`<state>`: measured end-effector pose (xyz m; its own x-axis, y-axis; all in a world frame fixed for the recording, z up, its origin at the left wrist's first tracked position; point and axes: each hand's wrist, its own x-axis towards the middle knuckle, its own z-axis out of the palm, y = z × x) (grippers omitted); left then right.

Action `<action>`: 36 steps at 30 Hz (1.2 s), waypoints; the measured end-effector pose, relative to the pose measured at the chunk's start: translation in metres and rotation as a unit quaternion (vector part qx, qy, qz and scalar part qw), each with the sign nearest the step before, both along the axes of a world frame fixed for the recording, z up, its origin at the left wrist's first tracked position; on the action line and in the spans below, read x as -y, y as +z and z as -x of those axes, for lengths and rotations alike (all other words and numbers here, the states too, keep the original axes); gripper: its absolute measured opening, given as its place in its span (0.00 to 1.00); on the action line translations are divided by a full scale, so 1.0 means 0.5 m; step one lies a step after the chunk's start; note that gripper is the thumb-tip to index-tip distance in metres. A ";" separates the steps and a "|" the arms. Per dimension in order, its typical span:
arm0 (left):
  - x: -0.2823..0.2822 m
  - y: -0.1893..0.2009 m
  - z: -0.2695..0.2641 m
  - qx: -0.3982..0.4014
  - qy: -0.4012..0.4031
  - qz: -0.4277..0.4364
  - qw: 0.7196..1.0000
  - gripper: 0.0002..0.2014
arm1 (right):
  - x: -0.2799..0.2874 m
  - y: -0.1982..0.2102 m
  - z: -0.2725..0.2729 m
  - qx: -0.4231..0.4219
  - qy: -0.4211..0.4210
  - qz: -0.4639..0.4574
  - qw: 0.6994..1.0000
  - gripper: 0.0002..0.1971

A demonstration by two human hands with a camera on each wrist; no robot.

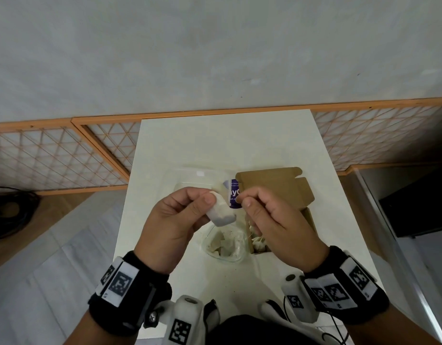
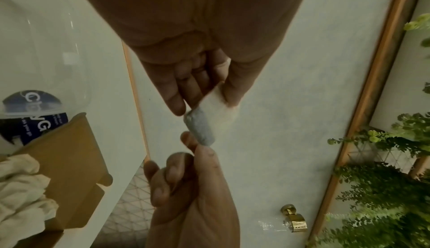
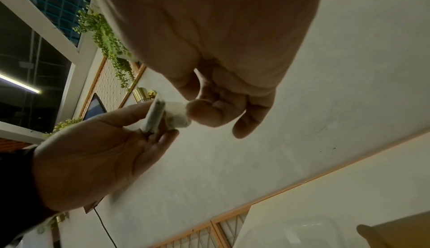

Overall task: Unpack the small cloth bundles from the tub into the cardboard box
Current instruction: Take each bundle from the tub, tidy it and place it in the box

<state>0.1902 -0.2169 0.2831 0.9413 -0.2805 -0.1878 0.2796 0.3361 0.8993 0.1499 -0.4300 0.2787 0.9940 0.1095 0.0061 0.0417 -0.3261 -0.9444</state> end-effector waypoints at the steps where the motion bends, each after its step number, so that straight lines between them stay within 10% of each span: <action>1: -0.004 0.001 0.000 -0.002 -0.002 0.005 1.000 0.16 | 0.003 -0.001 -0.001 0.001 -0.010 0.008 1.000 0.09; 10: -0.008 0.018 0.009 0.031 -0.092 -0.045 0.994 0.16 | 0.007 0.047 -0.032 -0.034 0.074 -0.114 0.990 0.19; 29: -0.041 0.057 -0.003 0.078 -0.132 -0.073 0.985 0.05 | 0.045 0.063 -0.010 0.006 0.028 0.070 0.997 0.16; 36: 0.002 0.049 0.029 0.186 -0.225 -0.267 0.918 0.01 | 0.040 0.097 0.005 0.027 0.033 0.070 0.997 0.05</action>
<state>0.1755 -0.2179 0.3077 0.7790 -0.6189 -0.1007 -0.0785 -0.2555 0.9636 0.1473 -0.4502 0.3274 0.9831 0.1787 0.0395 0.1172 -0.4491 -0.8857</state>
